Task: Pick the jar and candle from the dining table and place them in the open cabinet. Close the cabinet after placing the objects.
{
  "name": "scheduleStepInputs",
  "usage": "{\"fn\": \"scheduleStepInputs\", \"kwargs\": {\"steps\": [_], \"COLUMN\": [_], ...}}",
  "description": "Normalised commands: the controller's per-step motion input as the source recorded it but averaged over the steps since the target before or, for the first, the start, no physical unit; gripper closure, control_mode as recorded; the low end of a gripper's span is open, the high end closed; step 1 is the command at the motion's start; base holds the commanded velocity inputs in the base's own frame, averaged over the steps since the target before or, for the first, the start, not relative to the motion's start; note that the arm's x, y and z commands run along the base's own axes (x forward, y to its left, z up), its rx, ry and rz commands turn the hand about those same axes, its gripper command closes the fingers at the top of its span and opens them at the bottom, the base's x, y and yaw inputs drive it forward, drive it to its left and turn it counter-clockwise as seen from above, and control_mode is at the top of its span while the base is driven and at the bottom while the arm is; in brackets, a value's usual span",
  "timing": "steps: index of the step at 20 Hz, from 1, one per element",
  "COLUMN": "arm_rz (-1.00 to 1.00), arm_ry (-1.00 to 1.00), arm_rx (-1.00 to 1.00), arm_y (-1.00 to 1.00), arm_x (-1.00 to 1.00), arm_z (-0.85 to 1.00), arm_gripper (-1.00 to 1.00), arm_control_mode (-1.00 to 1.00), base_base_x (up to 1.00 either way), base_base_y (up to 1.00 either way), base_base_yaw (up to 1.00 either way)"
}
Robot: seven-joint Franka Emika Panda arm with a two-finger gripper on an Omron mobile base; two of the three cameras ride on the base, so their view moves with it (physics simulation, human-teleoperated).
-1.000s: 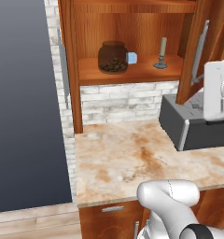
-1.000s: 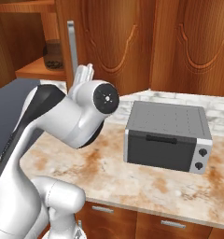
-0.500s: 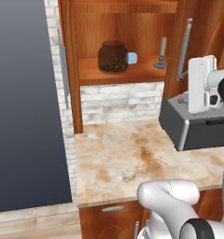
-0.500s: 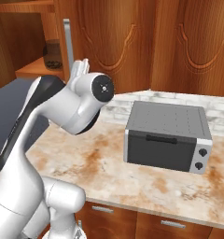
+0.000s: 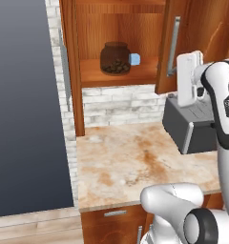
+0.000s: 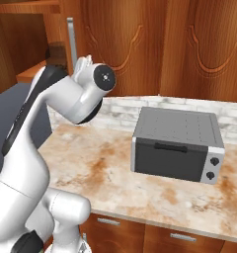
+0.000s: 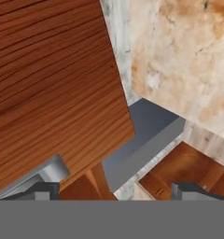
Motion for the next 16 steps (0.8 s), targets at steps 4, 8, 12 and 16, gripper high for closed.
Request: {"fn": "scheduleStepInputs", "kwargs": {"steps": [4,8,12,16], "arm_rz": [0.0,0.0,0.0,0.0], "arm_ry": [0.05,0.02,0.0,0.0], "arm_rx": [0.0,0.0,0.0,0.0], "arm_y": [0.11,0.09,0.06,0.02], "arm_x": [0.75,0.75,0.75,0.74], "arm_z": [-0.34,-0.34,-0.36,-0.32], "arm_gripper": [-1.0,-1.0,-1.0,-1.0], "arm_control_mode": [-1.0,-1.0,-1.0,-1.0], "base_base_x": [0.0,0.0,0.0,0.0], "base_base_y": [0.0,0.0,0.0,0.0], "base_base_yaw": [0.0,0.0,0.0,0.0]}}
